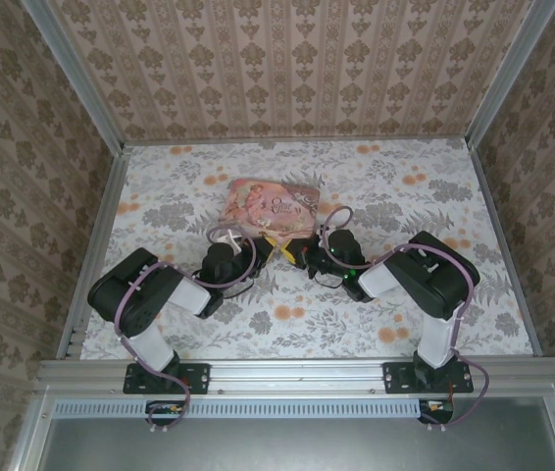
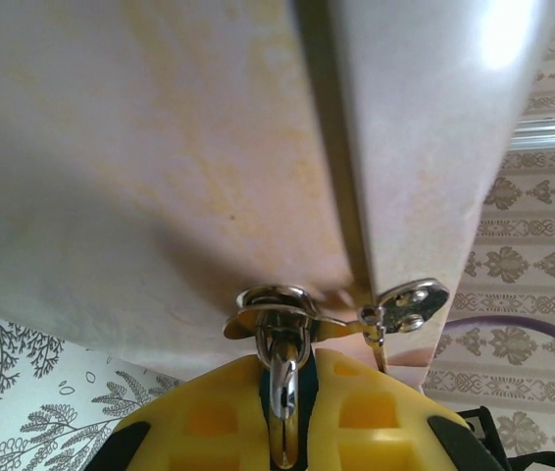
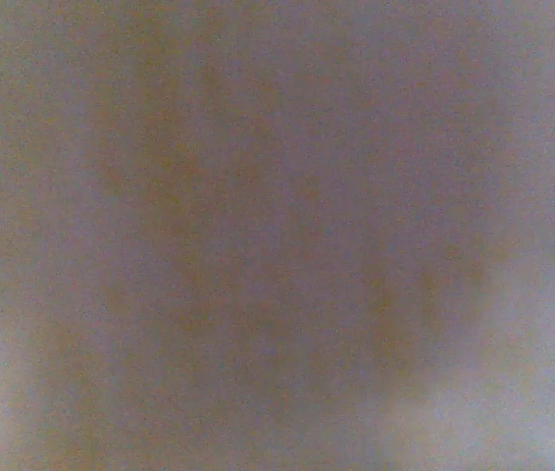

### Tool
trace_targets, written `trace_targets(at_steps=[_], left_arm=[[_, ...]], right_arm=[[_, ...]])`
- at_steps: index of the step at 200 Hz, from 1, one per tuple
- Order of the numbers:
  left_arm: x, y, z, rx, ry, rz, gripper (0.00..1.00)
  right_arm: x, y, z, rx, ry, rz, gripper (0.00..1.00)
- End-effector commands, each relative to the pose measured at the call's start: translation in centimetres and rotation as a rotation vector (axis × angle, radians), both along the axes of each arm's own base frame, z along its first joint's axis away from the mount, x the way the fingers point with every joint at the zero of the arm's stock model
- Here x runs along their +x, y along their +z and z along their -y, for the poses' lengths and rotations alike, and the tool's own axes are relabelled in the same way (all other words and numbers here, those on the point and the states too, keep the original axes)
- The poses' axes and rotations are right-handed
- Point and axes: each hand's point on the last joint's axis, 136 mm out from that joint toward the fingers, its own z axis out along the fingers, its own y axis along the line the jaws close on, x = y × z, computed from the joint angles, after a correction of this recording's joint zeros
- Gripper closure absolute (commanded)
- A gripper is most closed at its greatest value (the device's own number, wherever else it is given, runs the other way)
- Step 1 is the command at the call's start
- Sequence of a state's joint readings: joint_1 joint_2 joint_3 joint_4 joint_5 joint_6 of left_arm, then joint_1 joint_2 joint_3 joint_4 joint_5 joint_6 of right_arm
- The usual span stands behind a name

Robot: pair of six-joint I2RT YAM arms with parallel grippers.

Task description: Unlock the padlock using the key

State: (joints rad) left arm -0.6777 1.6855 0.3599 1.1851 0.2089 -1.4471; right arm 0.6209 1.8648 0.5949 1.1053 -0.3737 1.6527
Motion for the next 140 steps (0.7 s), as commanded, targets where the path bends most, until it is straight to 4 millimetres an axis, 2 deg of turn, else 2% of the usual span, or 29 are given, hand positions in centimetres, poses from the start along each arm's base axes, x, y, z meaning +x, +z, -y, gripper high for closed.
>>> trace_targets(at_steps=[1,32,47,105,140], left_arm=[[-7.2,4.1,5.5,-0.129,-0.429,0.083,1.00],[-7.5,4.3,5.4,-0.136,-0.442,0.081,1.00],[-7.7,4.5,5.2,-0.140,-0.449,0.081,1.00],[-8.7,6.3,4.7,-0.175,-0.485,0.105,1.00],[-9.4,6.5,4.2,-0.183,-0.491,0.096,1.00]], right_arm=[[0.5,6.8,-2.9,0.194,0.063,0.141,1.00],[-0.3,5.0,-2.3,-0.030,0.126,0.174,1.00],[-0.8,5.2,-2.0,-0.086,0.155,0.202,1.00],[-1.9,5.3,-0.8,-0.108,0.155,0.219,1.00],[-2.3,4.9,-0.3,-0.066,0.120,0.190,1.00]])
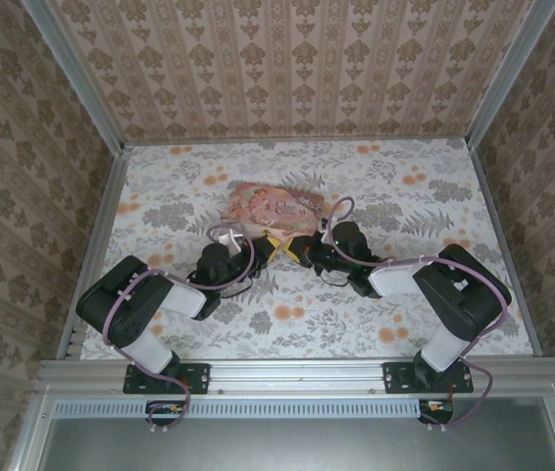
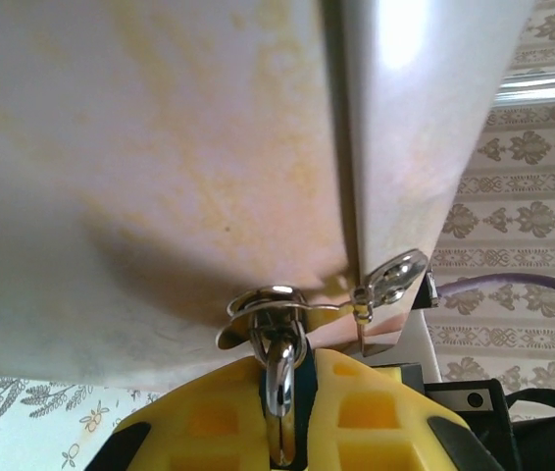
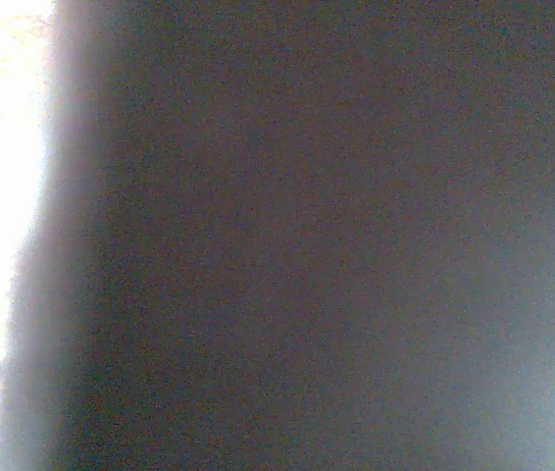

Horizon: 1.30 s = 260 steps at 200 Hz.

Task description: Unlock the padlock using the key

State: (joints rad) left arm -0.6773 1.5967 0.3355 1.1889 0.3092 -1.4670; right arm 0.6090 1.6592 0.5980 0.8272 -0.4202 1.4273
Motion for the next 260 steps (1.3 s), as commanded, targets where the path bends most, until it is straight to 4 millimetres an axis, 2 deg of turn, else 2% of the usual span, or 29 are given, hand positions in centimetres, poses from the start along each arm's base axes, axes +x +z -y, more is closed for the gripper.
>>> trace_targets(at_steps=[1,42,76,100,134,162,186,226,260], left_arm=[[-7.6,3.8,3.5,-0.114,-0.395,0.078,1.00],[-8.0,3.7,3.1,-0.113,-0.395,0.072,1.00],[-7.8,4.1,3.3,-0.119,-0.388,0.083,1.00],[-7.6,4.3,3.4,-0.122,-0.386,0.088,1.00],[-7.6,4.0,3.5,-0.116,-0.388,0.084,1.00],[-7.8,3.9,3.4,-0.113,-0.397,0.085,1.00],[-7.9,3.7,3.4,-0.110,-0.399,0.085,1.00],[-8.0,2.3,3.3,-0.084,-0.399,0.054,1.00],[-7.8,1.7,3.4,-0.074,-0.399,0.045,1.00]], right_arm=[[-0.8,2.2,-1.2,0.077,0.038,0.060,1.00],[-1.1,1.2,-1.3,0.106,0.024,0.015,1.00],[-1.2,1.9,-3.1,0.238,0.041,-0.022,1.00],[-1.5,1.6,-4.3,0.251,0.050,-0.044,1.00],[-1.3,0.4,-3.0,0.168,0.019,-0.037,1.00],[-1.1,-0.4,-1.0,0.051,0.013,-0.007,1.00],[-1.0,0.0,0.0,-0.045,0.036,0.045,1.00],[-1.1,2.0,-0.4,-0.091,0.085,0.094,1.00],[-1.1,2.8,-1.4,-0.087,0.108,0.103,1.00]])
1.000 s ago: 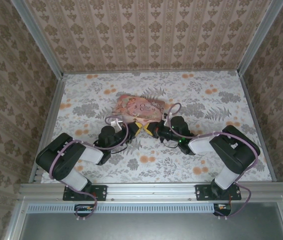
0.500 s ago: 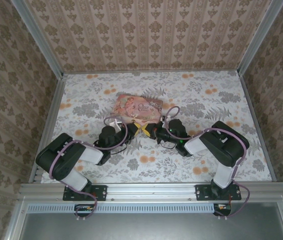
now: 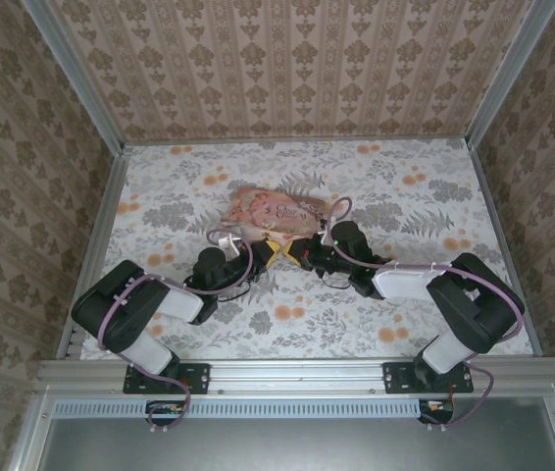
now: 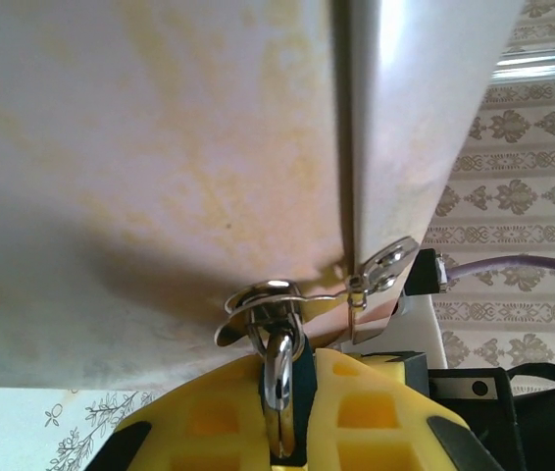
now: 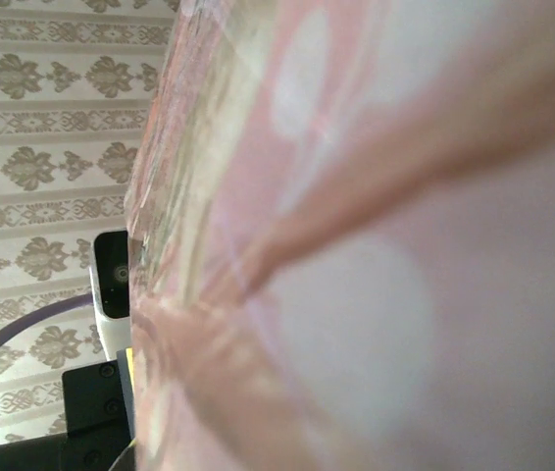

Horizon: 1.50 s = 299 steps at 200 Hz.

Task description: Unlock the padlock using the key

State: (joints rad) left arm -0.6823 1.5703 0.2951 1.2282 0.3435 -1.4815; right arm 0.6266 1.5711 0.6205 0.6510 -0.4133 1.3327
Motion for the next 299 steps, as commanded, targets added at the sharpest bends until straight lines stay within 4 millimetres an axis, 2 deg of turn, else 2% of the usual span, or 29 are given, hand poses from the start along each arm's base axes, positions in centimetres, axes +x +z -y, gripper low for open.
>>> trace_targets(at_steps=[1,30,97,124,160,161,169,214,260,299], left_arm=[[-6.5,1.2,3.6,-0.046,-0.362,0.045,1.00],[-6.3,1.3,3.7,-0.045,-0.363,0.050,1.00],[-6.8,1.4,4.0,-0.049,-0.396,0.049,1.00],[-6.9,1.4,4.0,-0.049,-0.401,0.050,1.00],[-7.2,1.2,4.0,-0.047,-0.414,0.046,1.00],[-7.2,1.2,4.0,-0.048,-0.416,0.045,1.00],[-7.2,1.3,3.9,-0.049,-0.416,0.048,1.00],[-7.3,1.2,4.0,-0.048,-0.426,0.047,1.00],[-7.4,1.1,4.0,-0.047,-0.431,0.043,1.00],[-7.5,0.9,4.1,-0.042,-0.439,0.040,1.00]], right_arm=[[0.1,2.2,-1.5,-0.001,0.070,0.074,1.00],[0.4,2.3,-2.2,0.065,0.050,0.059,1.00],[2.0,2.5,-2.8,0.373,-0.043,-0.039,1.00],[1.9,2.2,-3.1,0.318,-0.016,-0.031,1.00],[2.0,1.2,-1.7,0.090,0.028,0.024,1.00],[1.9,0.7,-1.5,0.064,0.034,0.025,1.00],[2.0,0.5,-1.0,0.018,0.042,0.033,1.00],[1.9,0.9,-0.8,-0.099,0.125,0.130,1.00],[2.0,2.0,-1.7,-0.025,0.138,0.159,1.00],[2.4,3.0,-2.5,0.186,0.084,0.077,1.00]])
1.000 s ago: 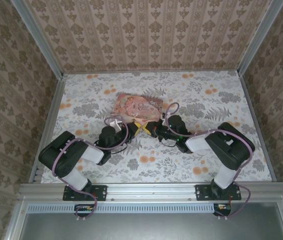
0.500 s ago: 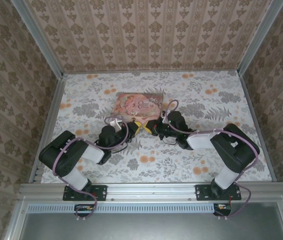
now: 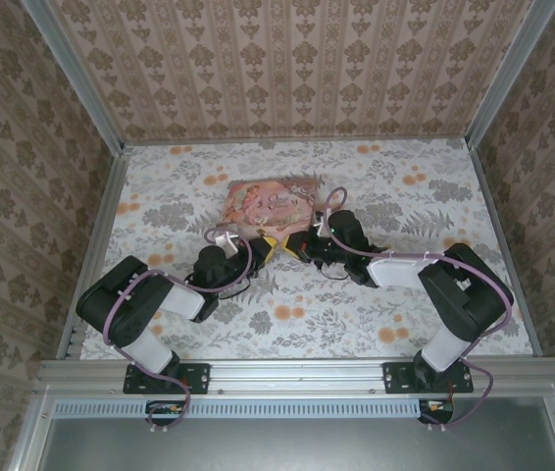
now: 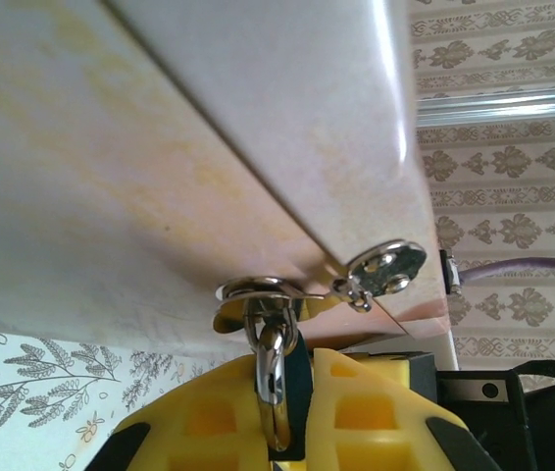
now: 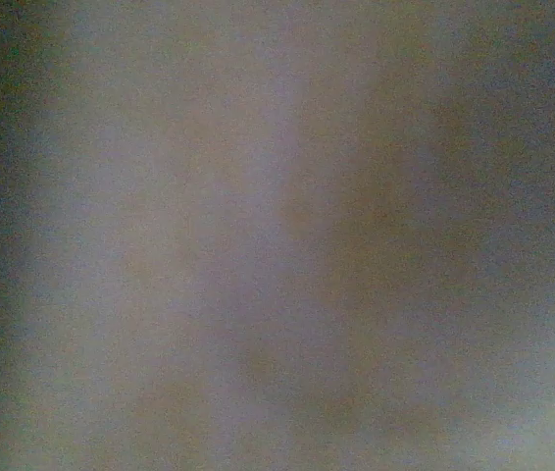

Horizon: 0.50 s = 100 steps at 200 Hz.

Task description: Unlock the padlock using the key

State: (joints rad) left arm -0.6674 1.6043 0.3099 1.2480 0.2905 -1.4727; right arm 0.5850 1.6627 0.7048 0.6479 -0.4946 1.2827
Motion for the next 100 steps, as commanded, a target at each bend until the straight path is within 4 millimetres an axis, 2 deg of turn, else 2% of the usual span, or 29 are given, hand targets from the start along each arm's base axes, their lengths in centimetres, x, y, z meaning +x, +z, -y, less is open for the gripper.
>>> trace_targets(at_steps=[1,35,100], left_arm=[[-9.1,1.1,4.7,-0.048,-0.506,0.027,1.00],[-9.1,0.8,4.7,-0.042,-0.511,0.021,1.00],[-9.0,-0.5,5.0,-0.019,-0.518,0.002,1.00]], right_arm=[[0.5,3.2,-1.8,0.194,0.032,0.053,1.00],[0.9,3.2,-1.8,0.328,-0.021,-0.045,1.00],[0.8,2.3,-2.0,0.340,-0.064,-0.114,1.00]])
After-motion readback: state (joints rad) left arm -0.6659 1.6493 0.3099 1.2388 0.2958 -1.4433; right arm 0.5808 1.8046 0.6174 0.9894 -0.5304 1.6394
